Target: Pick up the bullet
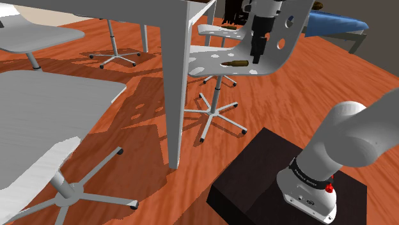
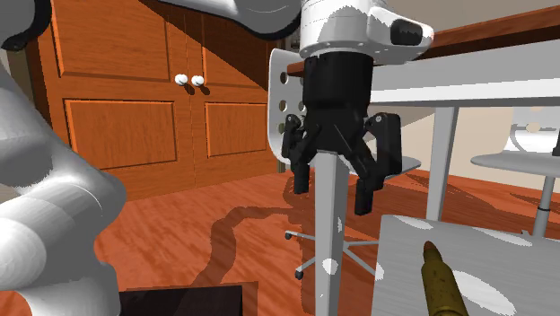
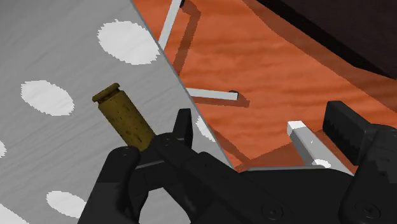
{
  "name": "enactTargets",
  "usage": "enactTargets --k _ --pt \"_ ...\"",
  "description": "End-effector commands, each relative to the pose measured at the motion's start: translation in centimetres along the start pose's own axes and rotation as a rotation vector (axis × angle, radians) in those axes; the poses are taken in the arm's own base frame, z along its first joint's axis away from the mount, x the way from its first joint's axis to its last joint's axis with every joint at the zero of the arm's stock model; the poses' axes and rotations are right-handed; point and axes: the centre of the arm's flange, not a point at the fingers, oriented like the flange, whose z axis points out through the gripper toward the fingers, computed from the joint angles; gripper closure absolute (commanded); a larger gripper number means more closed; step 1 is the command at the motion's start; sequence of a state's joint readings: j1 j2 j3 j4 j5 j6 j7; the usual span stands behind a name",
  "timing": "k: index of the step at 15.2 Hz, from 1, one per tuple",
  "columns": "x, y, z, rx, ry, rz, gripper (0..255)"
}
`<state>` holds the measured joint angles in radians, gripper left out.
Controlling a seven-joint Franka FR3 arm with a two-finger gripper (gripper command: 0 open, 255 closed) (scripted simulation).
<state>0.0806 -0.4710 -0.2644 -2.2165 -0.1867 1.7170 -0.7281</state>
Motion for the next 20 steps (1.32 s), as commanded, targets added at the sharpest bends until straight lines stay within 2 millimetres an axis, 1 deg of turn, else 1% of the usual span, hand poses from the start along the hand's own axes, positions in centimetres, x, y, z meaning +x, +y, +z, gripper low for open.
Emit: enactTargets --k 1,4,8,9,16,18,19,20 --pt "1.1 2.2 0.8 -0.004 0.011 -0.086 0" --pt "2.7 5.6 1.6 -0.008 0.027 -0.203 0" --pt "5.4 9.7 2.8 -0.012 0.048 -0.360 0" --pt "5.8 10.2 2.9 -0.012 0.051 -0.377 0" --pt "6.1 10.1 6.6 -0.012 0.051 -0.377 0" --pt "6.1 10.1 6.9 -0.012 0.051 -0.377 0" --pt "6.1 10.0 6.8 -0.012 0.051 -0.378 255" --pt "6.1 10.0 6.8 -0.012 0.051 -0.378 255"
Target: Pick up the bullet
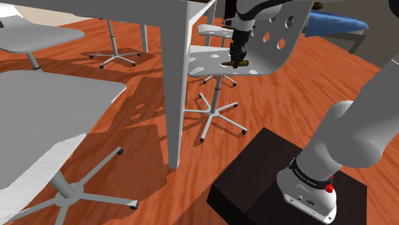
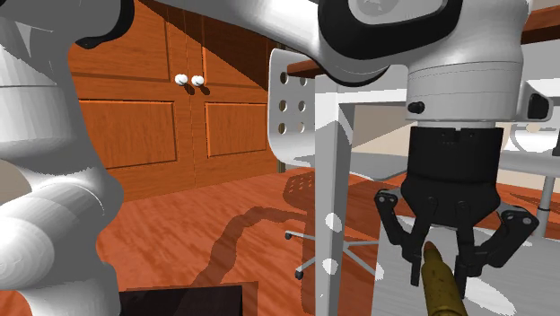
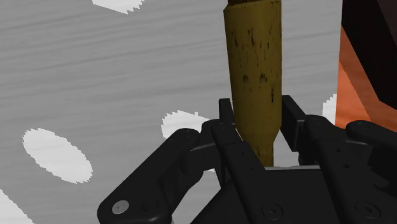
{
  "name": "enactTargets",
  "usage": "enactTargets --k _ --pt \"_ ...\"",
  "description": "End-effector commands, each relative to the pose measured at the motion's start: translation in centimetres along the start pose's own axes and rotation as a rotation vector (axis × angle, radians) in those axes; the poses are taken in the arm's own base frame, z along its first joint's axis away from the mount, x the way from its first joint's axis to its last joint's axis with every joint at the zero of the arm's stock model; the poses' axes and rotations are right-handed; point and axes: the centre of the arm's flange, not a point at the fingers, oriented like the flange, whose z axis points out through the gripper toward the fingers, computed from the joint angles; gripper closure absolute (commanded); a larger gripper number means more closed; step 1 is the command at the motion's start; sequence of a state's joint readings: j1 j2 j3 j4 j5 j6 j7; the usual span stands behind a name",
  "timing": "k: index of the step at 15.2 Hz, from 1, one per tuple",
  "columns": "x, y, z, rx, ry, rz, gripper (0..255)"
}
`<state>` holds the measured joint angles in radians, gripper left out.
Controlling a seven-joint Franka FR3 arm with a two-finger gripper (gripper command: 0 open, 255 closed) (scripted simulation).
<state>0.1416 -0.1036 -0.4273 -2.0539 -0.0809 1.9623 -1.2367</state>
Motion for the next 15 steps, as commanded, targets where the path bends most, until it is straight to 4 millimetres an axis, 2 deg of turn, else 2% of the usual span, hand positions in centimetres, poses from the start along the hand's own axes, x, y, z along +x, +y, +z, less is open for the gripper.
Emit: enactTargets --k 1,8,15 --pt "0.0 0.0 0.1 0.000 0.000 0.000 255" --pt "0.0 0.0 0.1 0.000 0.000 0.000 255" --pt "-0.1 0.1 -3.6 0.000 0.000 0.000 255"
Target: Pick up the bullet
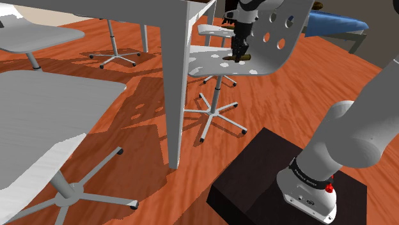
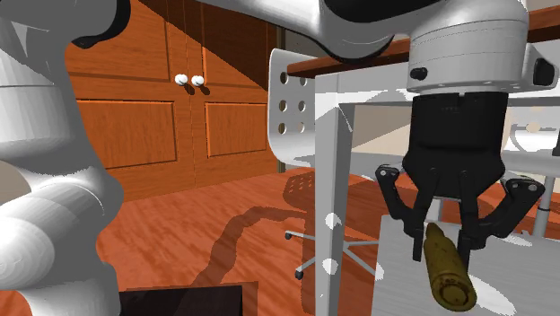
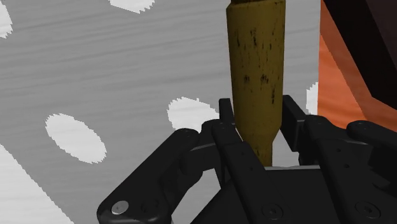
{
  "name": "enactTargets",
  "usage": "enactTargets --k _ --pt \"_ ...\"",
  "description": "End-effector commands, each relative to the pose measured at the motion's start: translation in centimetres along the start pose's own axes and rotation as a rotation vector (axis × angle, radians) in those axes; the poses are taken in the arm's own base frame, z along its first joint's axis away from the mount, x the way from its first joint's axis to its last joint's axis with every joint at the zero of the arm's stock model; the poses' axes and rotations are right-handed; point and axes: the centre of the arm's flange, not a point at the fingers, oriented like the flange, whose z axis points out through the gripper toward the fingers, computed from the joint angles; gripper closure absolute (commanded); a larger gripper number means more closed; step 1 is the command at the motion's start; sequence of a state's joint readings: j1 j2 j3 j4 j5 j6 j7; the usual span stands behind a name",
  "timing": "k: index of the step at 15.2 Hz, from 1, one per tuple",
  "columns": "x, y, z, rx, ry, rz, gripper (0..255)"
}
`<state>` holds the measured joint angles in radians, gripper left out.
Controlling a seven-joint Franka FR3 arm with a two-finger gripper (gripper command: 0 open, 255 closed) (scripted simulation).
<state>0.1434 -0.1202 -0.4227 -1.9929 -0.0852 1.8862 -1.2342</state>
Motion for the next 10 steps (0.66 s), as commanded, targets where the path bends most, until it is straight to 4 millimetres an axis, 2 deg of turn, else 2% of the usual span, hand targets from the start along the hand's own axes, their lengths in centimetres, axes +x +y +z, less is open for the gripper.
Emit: enactTargets --k 1,8,10 --pt "-0.1 0.1 -1.1 0.000 0.000 0.000 255" --pt "-0.2 0.2 -4.8 0.000 0.000 0.000 255" --pt "-0.2 0.2 -4.9 0.000 0.000 0.000 255"
